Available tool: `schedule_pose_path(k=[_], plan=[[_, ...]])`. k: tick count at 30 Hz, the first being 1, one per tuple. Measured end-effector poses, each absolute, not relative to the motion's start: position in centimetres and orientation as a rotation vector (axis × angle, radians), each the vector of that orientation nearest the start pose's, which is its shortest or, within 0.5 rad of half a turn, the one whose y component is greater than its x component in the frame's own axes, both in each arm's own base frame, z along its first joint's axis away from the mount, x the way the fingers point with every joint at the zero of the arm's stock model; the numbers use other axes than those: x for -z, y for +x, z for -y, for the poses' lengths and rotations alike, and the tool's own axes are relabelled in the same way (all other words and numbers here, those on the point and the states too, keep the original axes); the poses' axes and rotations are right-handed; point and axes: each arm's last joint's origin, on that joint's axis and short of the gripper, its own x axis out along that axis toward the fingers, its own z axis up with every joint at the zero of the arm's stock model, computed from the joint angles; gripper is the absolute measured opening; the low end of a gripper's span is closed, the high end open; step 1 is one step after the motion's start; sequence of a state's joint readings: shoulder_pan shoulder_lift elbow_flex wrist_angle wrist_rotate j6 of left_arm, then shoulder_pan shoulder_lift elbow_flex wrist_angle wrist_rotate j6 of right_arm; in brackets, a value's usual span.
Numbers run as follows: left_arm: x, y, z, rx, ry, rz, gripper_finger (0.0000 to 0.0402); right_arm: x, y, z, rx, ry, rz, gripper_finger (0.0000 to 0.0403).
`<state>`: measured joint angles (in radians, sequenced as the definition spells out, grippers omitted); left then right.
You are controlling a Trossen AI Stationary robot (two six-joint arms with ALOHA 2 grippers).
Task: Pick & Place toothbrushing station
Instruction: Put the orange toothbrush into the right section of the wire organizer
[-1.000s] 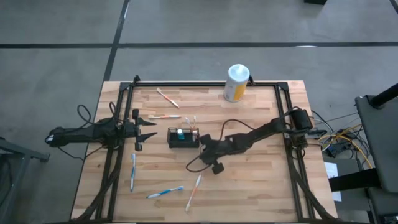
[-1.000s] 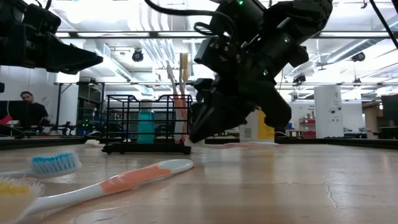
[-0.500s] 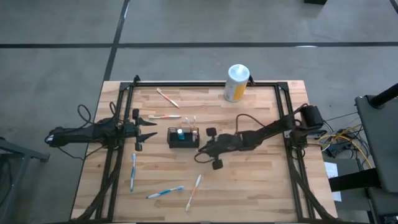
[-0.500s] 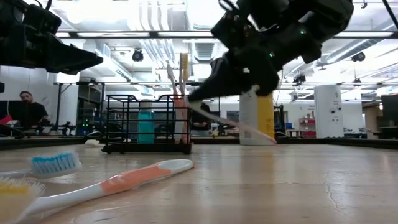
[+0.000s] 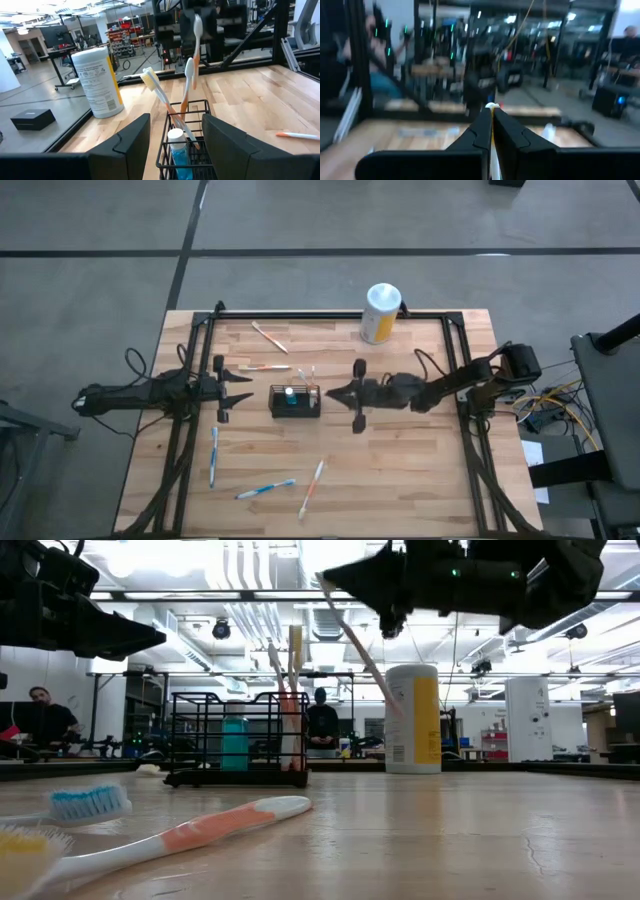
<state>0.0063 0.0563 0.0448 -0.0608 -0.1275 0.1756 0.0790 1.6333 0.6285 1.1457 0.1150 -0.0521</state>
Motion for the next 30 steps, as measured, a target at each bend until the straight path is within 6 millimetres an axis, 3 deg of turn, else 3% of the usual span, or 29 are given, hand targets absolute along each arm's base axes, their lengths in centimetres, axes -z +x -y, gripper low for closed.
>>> schedule_pose_path(k=[8,17,30], plan=[[-16.9,9.8,-0.4,-0.126,0.18,-0.084,0.0186,-21.6,32.1,-1.1,0.052,0.076,0.362,0.0008],[-16.8,9.8,-0.4,-0.127,0.18,-0.085,0.0187,-19.9,34.5,0.8,0.089,0.141,0.436,0.0008],[-16.8,9.8,-0.4,-0.127,0.18,-0.087,0.0186,-22.2,36.4,2.4,0.079,0.125,0.541,0.0008]])
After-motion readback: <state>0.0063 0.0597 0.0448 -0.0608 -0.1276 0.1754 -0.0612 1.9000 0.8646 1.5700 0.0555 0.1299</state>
